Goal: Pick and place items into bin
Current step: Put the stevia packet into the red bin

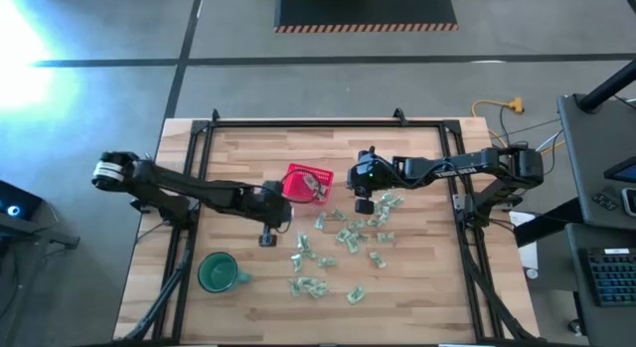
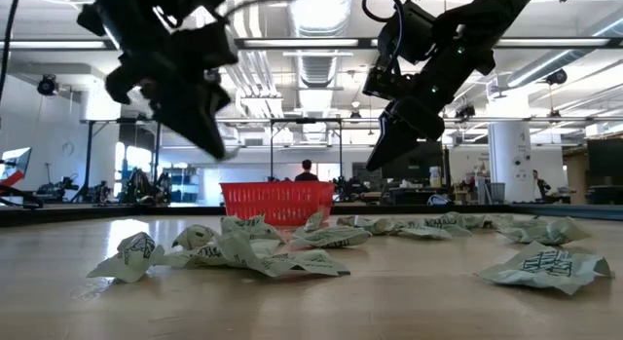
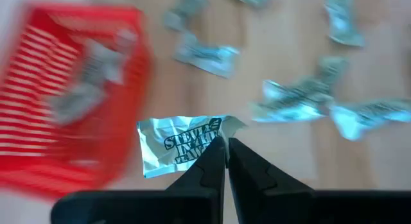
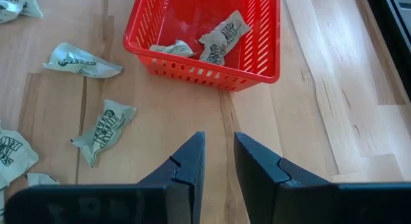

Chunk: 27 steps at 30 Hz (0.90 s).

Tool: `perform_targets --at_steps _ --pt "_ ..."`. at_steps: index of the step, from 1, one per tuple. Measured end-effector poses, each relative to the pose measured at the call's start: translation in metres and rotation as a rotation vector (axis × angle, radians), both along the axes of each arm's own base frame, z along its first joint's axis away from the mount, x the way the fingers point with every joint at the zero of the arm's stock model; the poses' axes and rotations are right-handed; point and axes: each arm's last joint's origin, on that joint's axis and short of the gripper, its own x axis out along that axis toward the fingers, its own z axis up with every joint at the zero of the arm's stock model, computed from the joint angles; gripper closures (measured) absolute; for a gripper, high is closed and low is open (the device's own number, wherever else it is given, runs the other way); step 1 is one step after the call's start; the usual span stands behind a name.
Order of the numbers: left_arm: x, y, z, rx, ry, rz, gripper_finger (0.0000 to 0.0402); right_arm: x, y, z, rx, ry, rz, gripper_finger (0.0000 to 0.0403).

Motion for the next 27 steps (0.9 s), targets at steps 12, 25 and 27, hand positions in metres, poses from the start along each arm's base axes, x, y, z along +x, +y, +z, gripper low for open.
perform_targets --at_steps 12,25,27 --pt "0.01 0.019 0.017 0.287 -0.164 0.078 0.0401 0.0 0.0 0.0 0.001 -0.002 -0.003 0.0339" --pt "0.027 0.058 -0.004 0.34 -0.127 0.146 0.0401 0.0 0.0 0.0 0.002 -0.003 -0.002 0.0339" --pt "0.03 0.064 -0.007 0.339 -0.128 0.142 0.0401 0.0 0.0 0.0 0.002 -0.003 -0.003 0.0339"
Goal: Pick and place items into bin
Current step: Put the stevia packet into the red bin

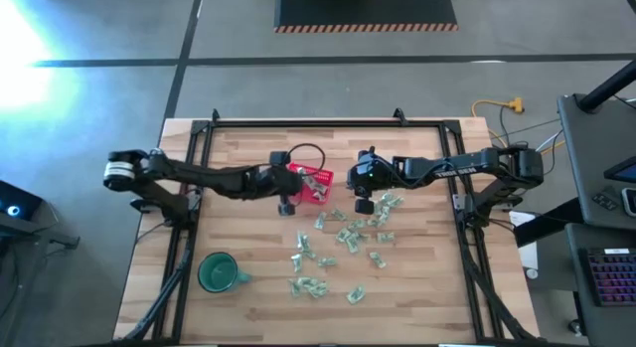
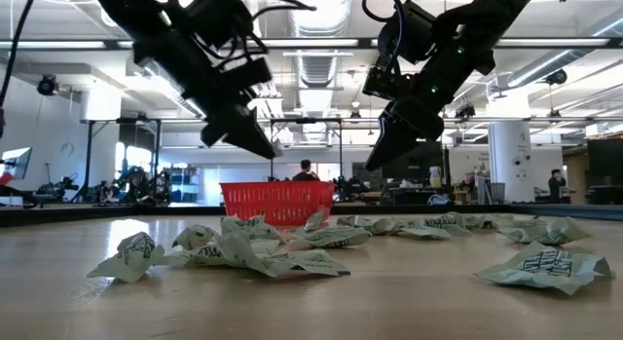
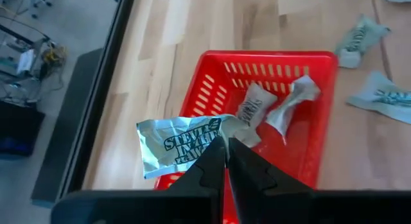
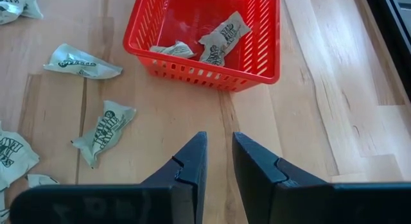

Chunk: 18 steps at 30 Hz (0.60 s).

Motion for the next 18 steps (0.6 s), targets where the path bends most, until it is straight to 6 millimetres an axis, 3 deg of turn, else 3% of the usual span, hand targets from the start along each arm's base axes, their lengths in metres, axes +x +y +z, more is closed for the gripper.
perform_targets --at_steps 9,18 --pt "0.011 0.014 -0.005 -0.051 0.0 -0.02 0.0401 0.0 0.0 0.0 0.003 0.0 -0.004 0.0339" --pt "0.009 0.018 -0.007 -0.053 0.007 -0.004 0.0397 0.0 0.0 0.0 0.005 -0.001 -0.005 0.0339"
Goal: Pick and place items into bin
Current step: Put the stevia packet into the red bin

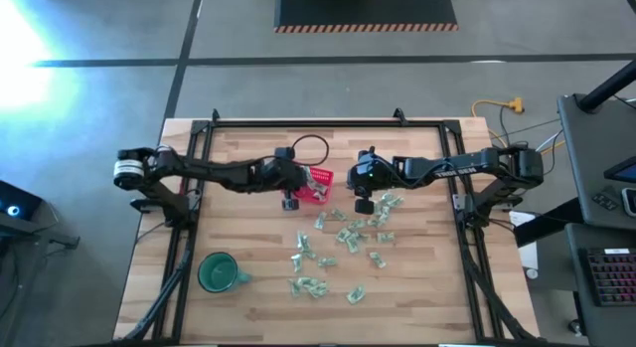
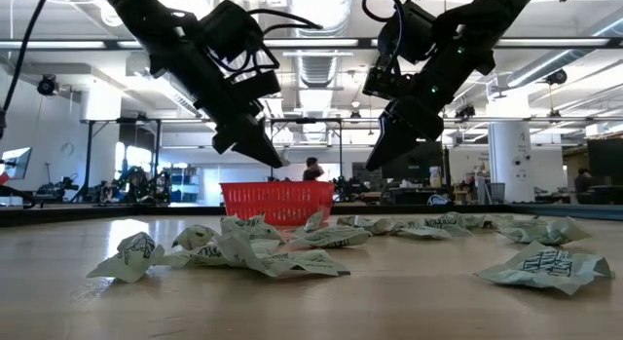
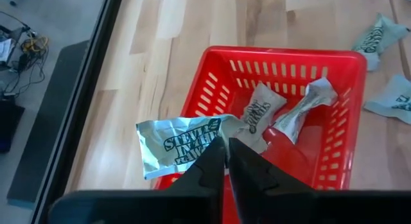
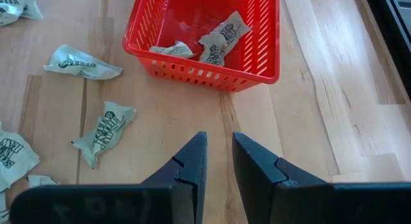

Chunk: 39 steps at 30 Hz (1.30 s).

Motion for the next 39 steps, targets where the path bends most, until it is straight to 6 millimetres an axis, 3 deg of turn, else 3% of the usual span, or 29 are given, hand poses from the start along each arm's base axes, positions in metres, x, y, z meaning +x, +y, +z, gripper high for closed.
perform_targets --at_steps 14,22,28,33,39 --pt "-0.001 -0.003 0.007 -0.018 -0.036 0.011 0.0295 -0.001 0.001 -0.001 0.033 0.012 0.002 0.0339" --pt "-0.013 -0.02 0.013 -0.077 -0.007 0.002 0.0292 0.001 0.012 -0.006 0.28 -0.033 0.173 0.0339" --pt "-0.022 -0.036 0.013 -0.124 0.039 -0.037 0.0292 0.0 0.023 -0.012 0.292 -0.054 0.2 0.0333" --pt "-0.028 -0.048 0.014 -0.159 0.078 -0.085 0.0292 0.006 0.031 -0.013 0.282 -0.114 0.214 0.031" --pt "-0.038 -0.06 0.026 -0.204 0.062 -0.159 0.0292 0.011 0.036 -0.029 0.245 -0.074 0.186 0.0276"
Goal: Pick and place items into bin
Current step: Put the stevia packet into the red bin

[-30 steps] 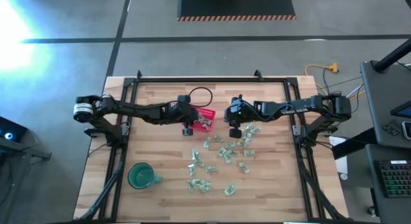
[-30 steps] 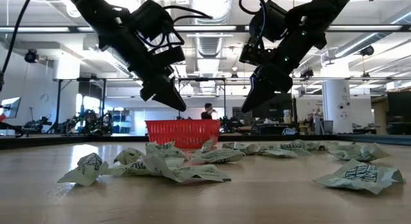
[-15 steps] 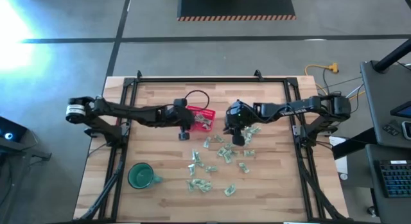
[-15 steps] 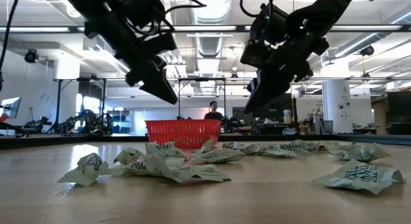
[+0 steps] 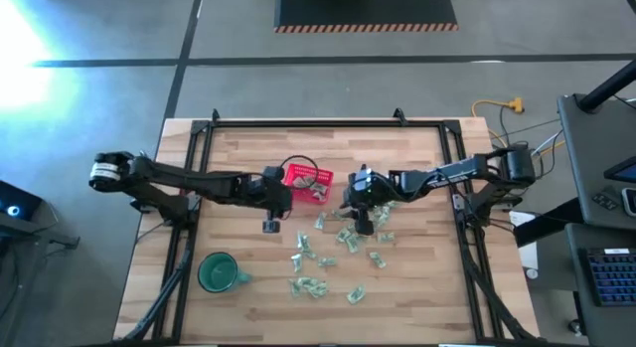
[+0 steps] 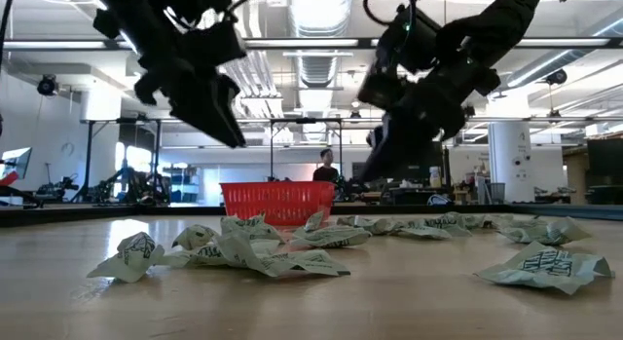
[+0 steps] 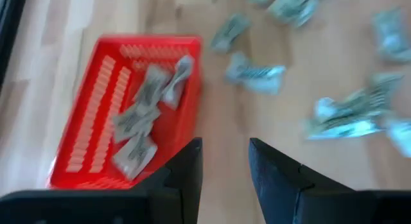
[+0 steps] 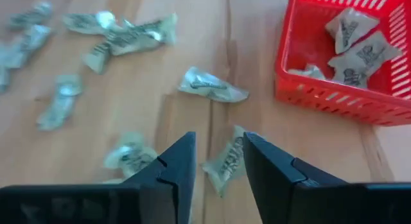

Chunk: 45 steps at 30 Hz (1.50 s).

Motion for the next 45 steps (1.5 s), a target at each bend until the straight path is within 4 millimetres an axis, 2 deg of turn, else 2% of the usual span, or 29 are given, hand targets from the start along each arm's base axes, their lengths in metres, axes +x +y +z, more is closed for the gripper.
perform_targets --at_steps 4,9,26,32,41,45 --pt "-0.006 -0.009 0.012 -0.027 -0.055 -0.053 0.0292 0.001 -0.001 -0.013 -0.002 0.049 -0.029 0.0258" --pt "-0.015 -0.014 0.024 -0.029 -0.118 -0.079 0.0292 0.003 -0.002 -0.019 -0.007 0.068 -0.047 0.0246" --pt "-0.018 -0.016 0.024 -0.028 -0.113 -0.086 0.0292 0.005 -0.001 -0.036 0.013 0.111 -0.075 0.025" --pt "-0.018 -0.016 0.024 -0.026 -0.112 -0.086 0.0292 0.005 -0.002 -0.039 0.002 0.12 -0.062 0.0282" --pt "-0.018 -0.016 0.024 -0.025 -0.109 -0.086 0.0292 0.006 -0.003 -0.041 -0.029 0.121 -0.031 0.038" --pt "-0.018 -0.016 0.024 -0.024 -0.103 -0.086 0.0292 0.006 -0.003 -0.04 -0.03 0.12 -0.029 0.0389"
